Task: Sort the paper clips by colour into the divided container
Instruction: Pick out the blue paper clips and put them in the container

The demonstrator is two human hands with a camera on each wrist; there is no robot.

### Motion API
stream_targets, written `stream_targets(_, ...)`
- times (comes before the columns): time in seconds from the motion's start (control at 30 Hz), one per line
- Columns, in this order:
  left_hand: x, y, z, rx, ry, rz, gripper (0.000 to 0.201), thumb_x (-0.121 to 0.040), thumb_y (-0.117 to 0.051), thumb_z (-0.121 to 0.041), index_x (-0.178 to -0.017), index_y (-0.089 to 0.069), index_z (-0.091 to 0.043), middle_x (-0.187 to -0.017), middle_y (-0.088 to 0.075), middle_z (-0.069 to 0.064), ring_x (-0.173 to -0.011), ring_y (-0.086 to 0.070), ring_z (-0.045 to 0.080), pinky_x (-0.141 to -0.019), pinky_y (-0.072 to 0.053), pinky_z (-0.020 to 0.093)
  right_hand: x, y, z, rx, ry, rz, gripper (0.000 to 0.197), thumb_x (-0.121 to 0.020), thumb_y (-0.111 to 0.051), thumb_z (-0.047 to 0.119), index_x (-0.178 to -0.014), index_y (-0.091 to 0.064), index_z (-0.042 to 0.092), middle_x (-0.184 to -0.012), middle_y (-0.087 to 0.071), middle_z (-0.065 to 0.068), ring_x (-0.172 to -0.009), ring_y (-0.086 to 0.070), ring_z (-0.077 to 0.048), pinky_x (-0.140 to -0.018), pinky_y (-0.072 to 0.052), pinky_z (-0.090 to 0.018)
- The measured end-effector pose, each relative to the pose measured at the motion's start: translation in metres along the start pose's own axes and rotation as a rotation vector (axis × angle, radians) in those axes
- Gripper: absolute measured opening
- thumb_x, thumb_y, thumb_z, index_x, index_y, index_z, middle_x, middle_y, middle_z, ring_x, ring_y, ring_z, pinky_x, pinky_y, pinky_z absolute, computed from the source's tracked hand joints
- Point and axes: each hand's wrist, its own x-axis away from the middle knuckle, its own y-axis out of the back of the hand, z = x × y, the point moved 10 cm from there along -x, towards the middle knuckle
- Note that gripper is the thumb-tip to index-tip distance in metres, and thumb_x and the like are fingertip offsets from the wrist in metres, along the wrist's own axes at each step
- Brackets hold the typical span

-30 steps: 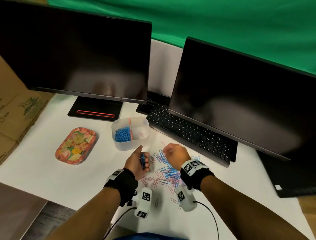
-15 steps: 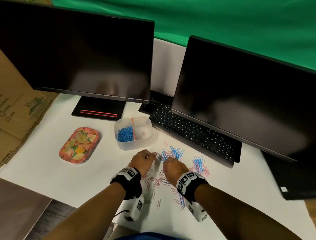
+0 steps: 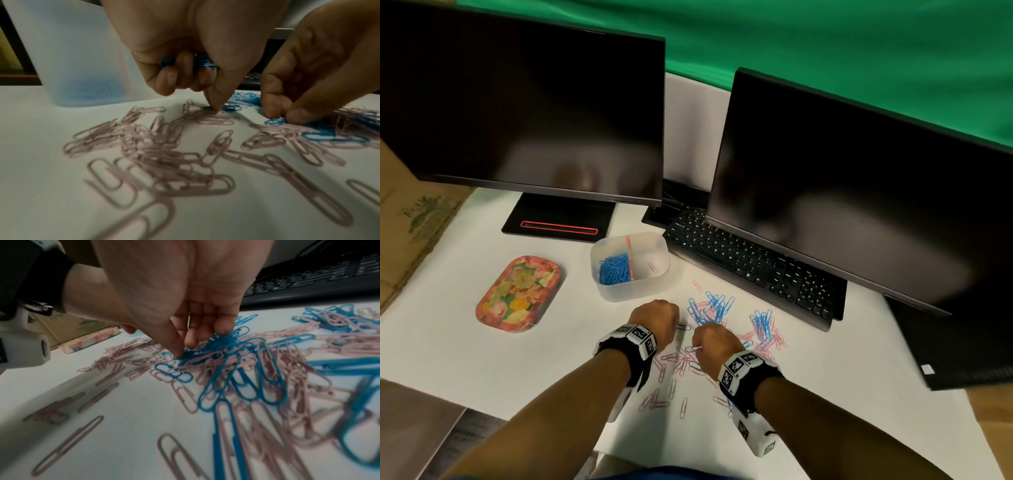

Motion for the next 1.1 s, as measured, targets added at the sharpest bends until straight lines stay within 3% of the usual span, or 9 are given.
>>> stream_targets(0.17,-0.001,-0.003,0.006,0.035,0.029,0.033,0.016,-0.084,-0.057,-0.020,-0.098,-0.065,-0.019,-0.104,-0.066,0.004,-0.095,-0.063,0.026,-0.077,-0.052,0.033,-0.004,-0.001,0.005,0.082,-0.015,0.079,0.034,-0.090,-0.055,0.008,-0.123,-0.056,0.011,-0.130,-0.047,-0.007,-0.121,-0.051,-0.026,-0.100,-0.047,-0.036)
stream_targets(0.4,0.001,-0.012,0.012,0.140,0.012,0.017,0.016,-0.088,-0.053,-0.024,-0.102,-0.058,-0.016,-0.107,-0.059,0.006,-0.097,-0.060,0.027,-0.083,-0.051,0.036,-0.003,-0.002,0.000,-0.080,-0.037,0.058,0.035,-0.084,-0.058,-0.001,-0.114,-0.058,0.017,-0.121,-0.057,-0.004,-0.108,-0.058,-0.023,-0.087,-0.050,-0.028)
stream_targets(0.53,0.009,0.002,0.019,0.418,0.044,-0.083,0.006,-0.085,-0.056,-0.016,-0.083,-0.057,-0.021,-0.088,-0.063,0.001,-0.085,-0.060,0.022,-0.075,-0.047,0.027,-0.006,-0.004,-0.005,-0.130,-0.053,0.063,0.038,-0.085,-0.055,-0.003,-0.116,-0.059,0.016,-0.123,-0.057,-0.005,-0.111,-0.058,-0.024,-0.087,-0.047,-0.027)
stream_targets(0.63,0.017,0.003,0.030,0.664,0.073,-0.117,0.013,-0.087,-0.058,-0.012,-0.088,-0.059,-0.024,-0.088,-0.065,0.000,-0.083,-0.060,0.017,-0.076,-0.044,0.021,-0.007,-0.004,-0.007,-0.173,-0.069,0.066,0.030,-0.086,-0.053,0.001,-0.109,-0.065,0.016,-0.117,-0.062,-0.006,-0.105,-0.061,-0.025,-0.084,-0.051,-0.027)
stream_targets(0.73,0.024,-0.001,0.034,0.937,0.106,-0.076,0.025,-0.091,-0.056,-0.011,-0.110,-0.061,-0.026,-0.083,-0.059,-0.001,-0.067,-0.052,0.011,-0.065,-0.040,0.019,-0.006,0.005,-0.008,-0.293,-0.066,-0.003,0.016,-0.086,-0.055,0.015,-0.093,-0.069,0.017,-0.097,-0.069,-0.004,-0.090,-0.066,-0.023,-0.079,-0.056,-0.029)
stream_targets(0.8,0.027,-0.006,0.037,1.218,0.183,-0.006,0.025,-0.093,-0.051,-0.003,-0.106,-0.064,-0.020,-0.069,-0.048,-0.002,-0.052,-0.038,0.009,-0.052,-0.032,0.020,-0.007,0.020,-0.008,-0.423,-0.062,-0.095,0.011,-0.084,-0.061,0.020,-0.085,-0.072,0.016,-0.077,-0.067,0.002,-0.078,-0.065,-0.018,-0.073,-0.054,-0.024)
stream_targets(0.87,0.030,-0.013,0.038,1.474,0.261,0.057,0.026,-0.090,-0.046,0.003,-0.093,-0.066,-0.013,-0.063,-0.038,0.001,-0.046,-0.027,0.010,-0.049,-0.021,0.021,-0.008,0.037,-0.008,-0.541,-0.084,-0.182,0.009,-0.082,-0.068,0.021,-0.083,-0.073,0.015,-0.070,-0.064,0.006,-0.071,-0.061,-0.013,-0.065,-0.047,-0.016)
stream_targets(1.03,0.039,-0.016,0.031,1.831,0.302,0.087,0.019,-0.080,-0.037,-0.009,-0.082,-0.056,-0.009,-0.070,-0.044,0.006,-0.048,-0.033,0.013,-0.048,-0.024,0.024,-0.010,0.058,0.020,-0.836,-0.079,-0.088,0.013,-0.078,-0.073,0.021,-0.066,-0.067,0.020,-0.068,-0.067,-0.005,-0.056,-0.057,-0.015,-0.054,-0.046,-0.027)
stream_targets(1.1,0.043,-0.011,0.021,1.935,0.285,0.116,0.020,-0.084,-0.039,-0.022,-0.082,-0.054,-0.010,-0.069,-0.044,0.005,-0.051,-0.036,0.015,-0.049,-0.025,0.025,-0.010,0.067,0.031,-0.812,-0.069,-0.096,0.013,-0.075,-0.075,0.025,-0.066,-0.068,0.020,-0.064,-0.067,0.000,-0.054,-0.057,-0.012,-0.053,-0.048,-0.028)
